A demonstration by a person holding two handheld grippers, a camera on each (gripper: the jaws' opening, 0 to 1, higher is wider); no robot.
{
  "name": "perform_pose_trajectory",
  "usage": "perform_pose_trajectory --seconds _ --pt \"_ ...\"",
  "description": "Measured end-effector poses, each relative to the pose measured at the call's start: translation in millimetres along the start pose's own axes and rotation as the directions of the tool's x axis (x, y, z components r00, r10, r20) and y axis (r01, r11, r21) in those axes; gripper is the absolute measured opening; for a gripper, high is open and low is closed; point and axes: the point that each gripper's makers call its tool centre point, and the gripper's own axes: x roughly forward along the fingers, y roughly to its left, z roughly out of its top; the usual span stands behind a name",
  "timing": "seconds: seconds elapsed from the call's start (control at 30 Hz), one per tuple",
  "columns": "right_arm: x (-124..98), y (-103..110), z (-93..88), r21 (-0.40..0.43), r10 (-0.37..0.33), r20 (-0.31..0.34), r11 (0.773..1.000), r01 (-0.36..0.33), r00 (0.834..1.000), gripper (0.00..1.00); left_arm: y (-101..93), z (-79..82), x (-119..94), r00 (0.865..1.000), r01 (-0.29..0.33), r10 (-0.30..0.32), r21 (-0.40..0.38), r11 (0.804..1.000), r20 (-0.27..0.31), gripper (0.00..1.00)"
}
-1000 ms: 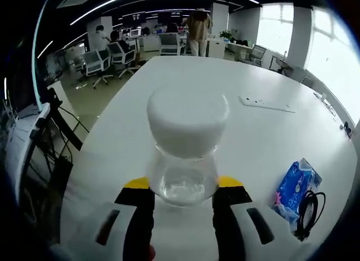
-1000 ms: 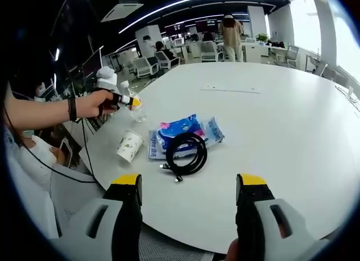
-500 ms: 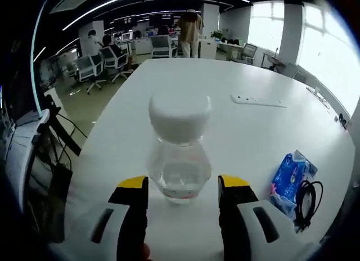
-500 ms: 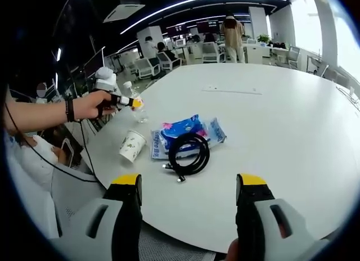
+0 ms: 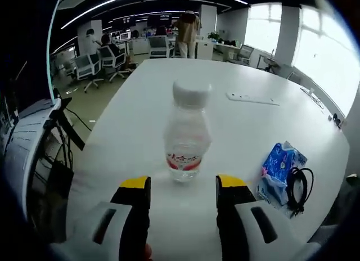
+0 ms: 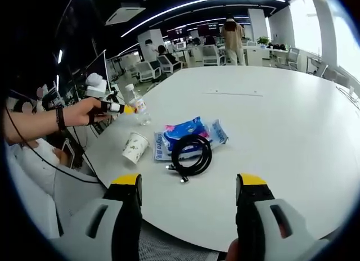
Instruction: Arrange the tabletop items into an orderly group along one side of the table until the central work area is clear of visible clutter.
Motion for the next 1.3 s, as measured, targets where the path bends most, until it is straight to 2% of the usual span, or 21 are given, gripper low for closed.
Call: perform_pose_trajectory --seconds 0.43,0.73,0.97,1.3 --pt "8 11 -3.2 0.002 0.033 0.013 0.999 -0.033 0.999 0.68 -0.2 -39.9 -39 0.999 0.025 -0.025 -0.003 1.000 -0.020 0.47" --pt "14 16 -10.1 -0.005 0.063 0.001 0.998 -0.063 0.998 0.68 -18.0 -64.9 -59 0.996 0.081 -0.080 0.027 0.996 -0.041 0.47" --pt "17 15 -9.5 0.002 0.071 0.004 0.997 -0.071 0.997 0.68 -19.5 -69.2 -60 0.993 0.106 -0.105 0.014 0.994 -0.047 0.47" --pt "18 10 -8.1 0.007 0.068 0.011 0.998 -0.068 0.998 0.68 -39.5 -86.7 -63 0.986 0.152 -0.150 0.017 0.988 -0.074 0.48"
